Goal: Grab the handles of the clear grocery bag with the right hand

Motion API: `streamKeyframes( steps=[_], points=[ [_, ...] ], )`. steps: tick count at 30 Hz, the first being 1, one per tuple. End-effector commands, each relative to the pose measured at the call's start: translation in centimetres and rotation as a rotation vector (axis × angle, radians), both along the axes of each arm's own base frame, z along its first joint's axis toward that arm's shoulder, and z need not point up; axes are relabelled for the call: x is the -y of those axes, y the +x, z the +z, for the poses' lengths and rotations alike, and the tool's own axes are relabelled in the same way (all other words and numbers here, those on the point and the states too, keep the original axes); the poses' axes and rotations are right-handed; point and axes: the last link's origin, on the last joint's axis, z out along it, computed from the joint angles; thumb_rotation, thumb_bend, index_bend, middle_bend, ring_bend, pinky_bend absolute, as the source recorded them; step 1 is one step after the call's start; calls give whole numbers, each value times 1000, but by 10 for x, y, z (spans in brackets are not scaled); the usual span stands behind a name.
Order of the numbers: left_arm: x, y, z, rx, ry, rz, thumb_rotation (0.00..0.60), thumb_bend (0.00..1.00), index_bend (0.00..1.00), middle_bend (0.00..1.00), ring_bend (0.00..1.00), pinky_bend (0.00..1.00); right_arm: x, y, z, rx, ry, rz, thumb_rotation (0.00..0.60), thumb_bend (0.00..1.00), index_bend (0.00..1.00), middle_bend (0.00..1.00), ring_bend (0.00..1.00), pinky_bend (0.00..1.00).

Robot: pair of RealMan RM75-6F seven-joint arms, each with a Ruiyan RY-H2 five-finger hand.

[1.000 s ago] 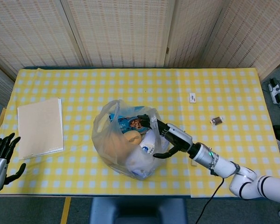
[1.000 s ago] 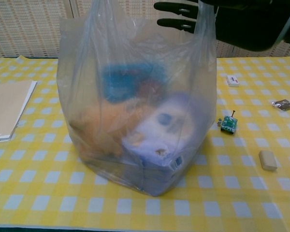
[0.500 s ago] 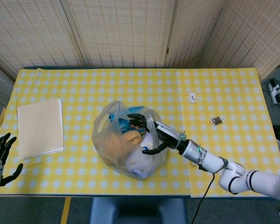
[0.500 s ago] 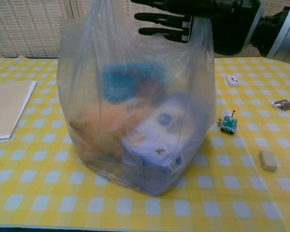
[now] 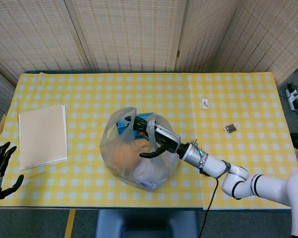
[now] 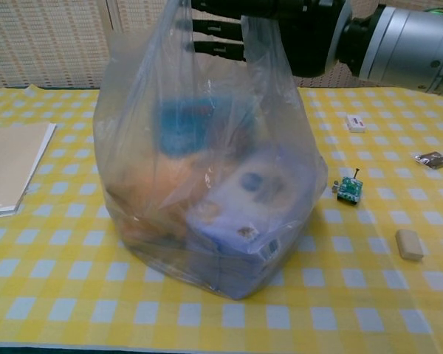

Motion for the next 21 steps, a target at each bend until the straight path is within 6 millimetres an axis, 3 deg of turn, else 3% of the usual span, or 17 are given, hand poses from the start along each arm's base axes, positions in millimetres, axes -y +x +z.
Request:
streamKeyframes(
  steps=[1, 7, 21],
  points=[
    [1, 0, 1, 2, 0, -2, 600, 397, 0, 0, 0, 0, 2, 3, -2, 5, 14, -5, 600, 255, 0, 0, 27, 0],
    [2, 0, 2, 5, 6, -3, 600, 398, 0, 0, 0, 0, 7, 9, -7, 15, 31, -15, 600, 255, 0, 0, 27, 0],
    [3, -1, 5, 19, 8, -5, 600, 397, 0, 0, 0, 0, 10, 43, -21, 35, 54, 57, 600, 255, 0, 0, 39, 0]
  ],
)
